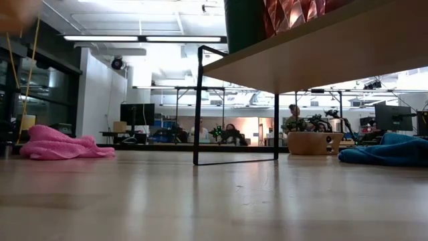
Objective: Stack small to large cups/mugs on shelf
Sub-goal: Put the orange cup on the shelf
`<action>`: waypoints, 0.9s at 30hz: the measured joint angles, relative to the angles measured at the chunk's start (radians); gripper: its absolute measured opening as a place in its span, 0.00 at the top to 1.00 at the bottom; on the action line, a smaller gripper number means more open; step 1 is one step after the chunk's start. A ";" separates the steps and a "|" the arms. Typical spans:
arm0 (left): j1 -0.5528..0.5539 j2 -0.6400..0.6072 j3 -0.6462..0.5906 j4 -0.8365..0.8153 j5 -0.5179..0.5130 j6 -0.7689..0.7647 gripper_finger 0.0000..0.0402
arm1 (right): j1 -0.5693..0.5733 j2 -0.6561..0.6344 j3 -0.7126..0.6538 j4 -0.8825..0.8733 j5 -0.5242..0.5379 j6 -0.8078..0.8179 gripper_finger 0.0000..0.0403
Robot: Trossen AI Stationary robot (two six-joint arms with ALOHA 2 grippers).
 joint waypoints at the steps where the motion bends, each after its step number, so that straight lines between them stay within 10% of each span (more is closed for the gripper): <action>1: -0.037 0.025 0.010 0.018 -0.004 -0.012 1.00 | 0.000 0.000 0.000 0.000 0.000 0.013 1.00; 8: -0.115 0.265 0.263 0.026 -0.006 0.043 1.00 | 0.000 0.000 0.000 -0.006 0.007 0.090 1.00; 20: -0.006 0.726 1.060 -0.101 -0.121 0.295 1.00 | 0.000 0.000 0.000 -0.051 0.026 0.142 1.00; 27: 0.081 0.773 0.976 0.149 -0.215 0.228 1.00 | 0.000 -0.001 0.000 -0.055 0.026 0.142 1.00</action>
